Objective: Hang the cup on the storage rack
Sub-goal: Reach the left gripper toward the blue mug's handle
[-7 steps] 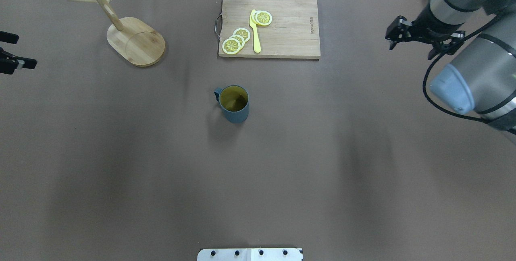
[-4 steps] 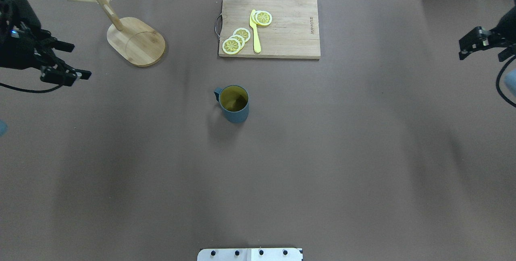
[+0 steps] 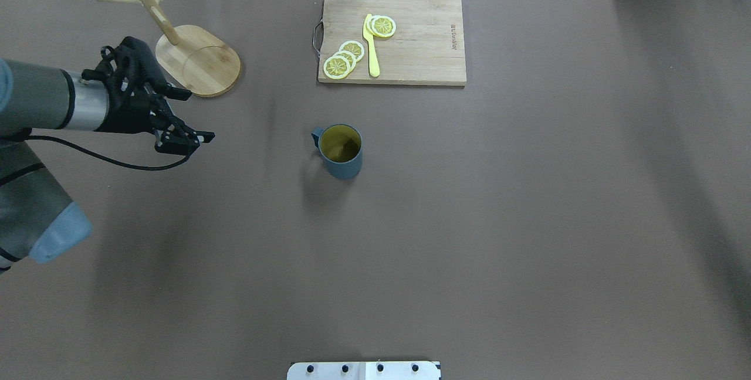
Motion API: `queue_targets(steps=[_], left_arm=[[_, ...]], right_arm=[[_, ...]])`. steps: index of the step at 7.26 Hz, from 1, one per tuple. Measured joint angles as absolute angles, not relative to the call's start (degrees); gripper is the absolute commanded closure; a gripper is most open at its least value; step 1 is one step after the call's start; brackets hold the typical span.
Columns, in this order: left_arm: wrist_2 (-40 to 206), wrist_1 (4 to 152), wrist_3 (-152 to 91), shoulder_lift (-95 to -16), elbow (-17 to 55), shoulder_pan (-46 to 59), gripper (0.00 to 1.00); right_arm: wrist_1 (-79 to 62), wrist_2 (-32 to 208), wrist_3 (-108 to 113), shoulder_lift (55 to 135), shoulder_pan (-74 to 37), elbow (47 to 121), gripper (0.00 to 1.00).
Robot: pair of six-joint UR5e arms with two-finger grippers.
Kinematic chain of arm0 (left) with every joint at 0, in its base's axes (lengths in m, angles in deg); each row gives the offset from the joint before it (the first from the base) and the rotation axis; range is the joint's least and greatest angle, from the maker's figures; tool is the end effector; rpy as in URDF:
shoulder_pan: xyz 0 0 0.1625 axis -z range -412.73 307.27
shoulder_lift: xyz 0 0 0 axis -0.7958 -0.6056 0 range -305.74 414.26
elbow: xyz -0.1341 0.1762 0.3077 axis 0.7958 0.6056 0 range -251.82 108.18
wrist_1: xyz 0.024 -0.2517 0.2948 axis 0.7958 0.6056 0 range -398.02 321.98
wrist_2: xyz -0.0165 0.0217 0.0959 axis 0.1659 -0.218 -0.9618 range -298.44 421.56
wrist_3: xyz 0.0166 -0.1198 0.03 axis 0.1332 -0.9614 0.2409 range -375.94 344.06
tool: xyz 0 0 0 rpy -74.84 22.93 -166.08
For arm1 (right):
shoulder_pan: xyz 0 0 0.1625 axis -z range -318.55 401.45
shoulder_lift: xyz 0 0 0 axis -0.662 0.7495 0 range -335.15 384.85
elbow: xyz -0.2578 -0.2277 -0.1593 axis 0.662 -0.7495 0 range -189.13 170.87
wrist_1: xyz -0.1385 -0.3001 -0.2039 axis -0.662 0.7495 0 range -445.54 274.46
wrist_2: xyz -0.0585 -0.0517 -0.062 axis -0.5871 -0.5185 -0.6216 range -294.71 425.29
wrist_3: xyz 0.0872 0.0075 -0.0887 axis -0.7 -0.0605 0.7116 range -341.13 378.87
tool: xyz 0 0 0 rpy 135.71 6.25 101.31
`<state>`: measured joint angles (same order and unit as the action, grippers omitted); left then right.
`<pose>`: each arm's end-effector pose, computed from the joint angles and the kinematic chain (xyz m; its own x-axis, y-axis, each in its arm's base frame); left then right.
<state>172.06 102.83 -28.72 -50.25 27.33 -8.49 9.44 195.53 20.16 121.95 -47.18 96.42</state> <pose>0.3445 -0.4606 0.3182 0.4439 0.8428 -0.3043 -0.0956 0.3822 0.9191 0.0427 -0.4204 0.5739 0.7615 -0.0799 0.6433 0.0412 0.9963 0.0750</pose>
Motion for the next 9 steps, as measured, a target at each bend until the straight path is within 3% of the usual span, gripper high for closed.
queue_targets(steps=[4, 9], left_arm=[[167.0, 111.6, -29.6, -58.4, 12.7, -11.6, 0.03], [159.7, 120.9, -53.8, -60.4, 9.8, -18.8, 0.03]], right_arm=[[9.5, 195.5, 26.3, 127.1, -51.7, 96.6, 0.0], [9.5, 195.5, 26.2, 127.5, -51.9, 96.9, 0.0]])
